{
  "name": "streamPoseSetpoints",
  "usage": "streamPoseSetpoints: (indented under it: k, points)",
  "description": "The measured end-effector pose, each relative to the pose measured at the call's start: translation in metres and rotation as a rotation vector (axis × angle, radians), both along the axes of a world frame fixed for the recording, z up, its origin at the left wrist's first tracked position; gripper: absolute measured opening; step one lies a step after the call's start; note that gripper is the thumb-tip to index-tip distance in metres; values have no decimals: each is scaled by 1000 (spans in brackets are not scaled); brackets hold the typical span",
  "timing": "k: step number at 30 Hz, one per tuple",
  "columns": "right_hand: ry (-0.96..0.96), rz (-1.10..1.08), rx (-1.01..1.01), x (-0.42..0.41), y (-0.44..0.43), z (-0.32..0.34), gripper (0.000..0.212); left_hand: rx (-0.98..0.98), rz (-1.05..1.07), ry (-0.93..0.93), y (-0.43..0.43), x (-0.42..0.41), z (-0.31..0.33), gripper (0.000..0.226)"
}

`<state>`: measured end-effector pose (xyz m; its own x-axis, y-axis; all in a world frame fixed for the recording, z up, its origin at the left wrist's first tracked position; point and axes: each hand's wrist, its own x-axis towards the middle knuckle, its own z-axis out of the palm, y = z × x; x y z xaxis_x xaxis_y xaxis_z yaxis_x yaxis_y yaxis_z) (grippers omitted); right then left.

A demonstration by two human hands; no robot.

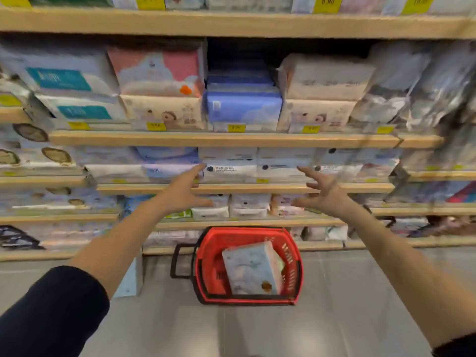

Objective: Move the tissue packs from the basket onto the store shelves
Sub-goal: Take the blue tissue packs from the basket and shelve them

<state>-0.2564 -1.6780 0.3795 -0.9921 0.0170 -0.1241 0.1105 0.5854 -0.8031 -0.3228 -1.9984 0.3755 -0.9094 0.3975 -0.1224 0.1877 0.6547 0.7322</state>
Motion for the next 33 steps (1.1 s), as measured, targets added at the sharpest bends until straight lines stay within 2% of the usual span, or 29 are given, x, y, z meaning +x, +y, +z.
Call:
streamPoseSetpoints:
  k: [5, 10, 13, 15, 24, 29, 33]
  points:
    - [-126, -32, -22, 34, -16, -88, 86, 15, 7, -139, -9, 22, -90, 95]
    - [-215, 29, 124, 53, -21, -170, 92, 82, 21, -323, -11, 41, -175, 96]
    - [-257, 95, 212, 55, -21, -222, 93, 78, 5, -404, -11, 51, -237, 114]
    - [-275, 106, 246, 54, -20, -258, 95, 85, 29, -464, -7, 55, -281, 110]
    - [-283, 87, 220, 33, 5, -423, 99, 80, 164, -573, 28, 40, -478, 102]
    - [-302, 139, 222, 29, 22, -514, 101, 40, 250, -656, 36, 15, -574, 124]
    - [-298, 185, 234, 28, 33, -566, 100, 19, 286, -701, 48, -2, -632, 119]
